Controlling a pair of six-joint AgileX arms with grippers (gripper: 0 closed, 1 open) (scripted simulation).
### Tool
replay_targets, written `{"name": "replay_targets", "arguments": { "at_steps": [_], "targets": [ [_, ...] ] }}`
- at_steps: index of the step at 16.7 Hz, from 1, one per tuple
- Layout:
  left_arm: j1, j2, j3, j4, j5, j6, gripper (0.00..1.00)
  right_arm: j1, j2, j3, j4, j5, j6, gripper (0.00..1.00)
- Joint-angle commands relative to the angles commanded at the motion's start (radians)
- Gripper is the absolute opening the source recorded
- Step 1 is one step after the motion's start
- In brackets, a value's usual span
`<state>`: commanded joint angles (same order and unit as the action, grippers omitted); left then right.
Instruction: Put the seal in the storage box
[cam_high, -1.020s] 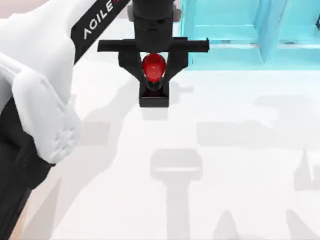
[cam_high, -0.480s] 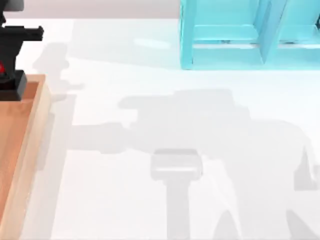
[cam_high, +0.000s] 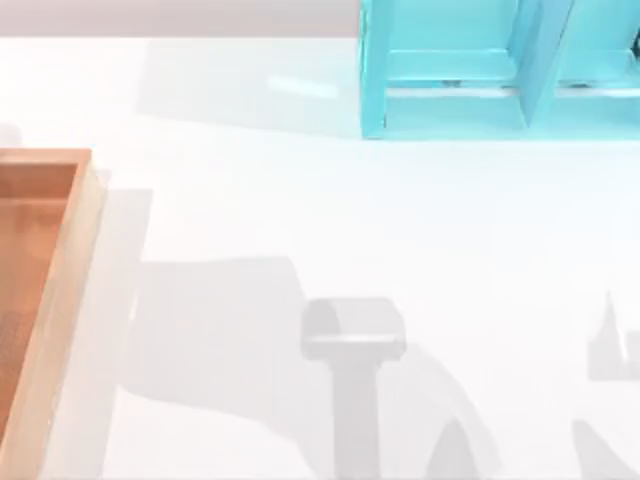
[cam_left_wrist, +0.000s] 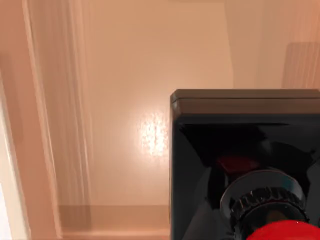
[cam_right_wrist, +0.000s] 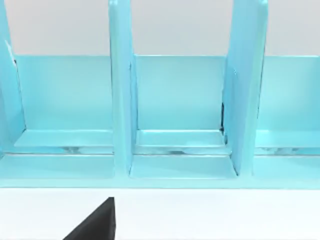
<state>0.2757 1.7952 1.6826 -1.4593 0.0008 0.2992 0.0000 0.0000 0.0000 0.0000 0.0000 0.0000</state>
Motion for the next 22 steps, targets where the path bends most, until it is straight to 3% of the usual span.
{"name": "replay_targets", "arguments": {
  "at_steps": [6, 12, 17, 22],
  "targets": [
    [-0.003, 0.004, -0.015, 0.015, -0.003, 0.001, 0.00, 0.000, 0.000, 0.000, 0.000, 0.000, 0.000, 1.00],
    [0.003, 0.002, -0.224, 0.225, -0.002, 0.003, 0.00, 0.000, 0.000, 0.000, 0.000, 0.000, 0.000, 1.00],
    [0.004, 0.001, -0.256, 0.257, 0.000, 0.004, 0.00, 0.000, 0.000, 0.000, 0.000, 0.000, 0.000, 1.00],
    [0.004, 0.001, -0.256, 0.257, 0.000, 0.004, 0.38, 0.000, 0.000, 0.000, 0.000, 0.000, 0.000, 1.00]
  ]
}}
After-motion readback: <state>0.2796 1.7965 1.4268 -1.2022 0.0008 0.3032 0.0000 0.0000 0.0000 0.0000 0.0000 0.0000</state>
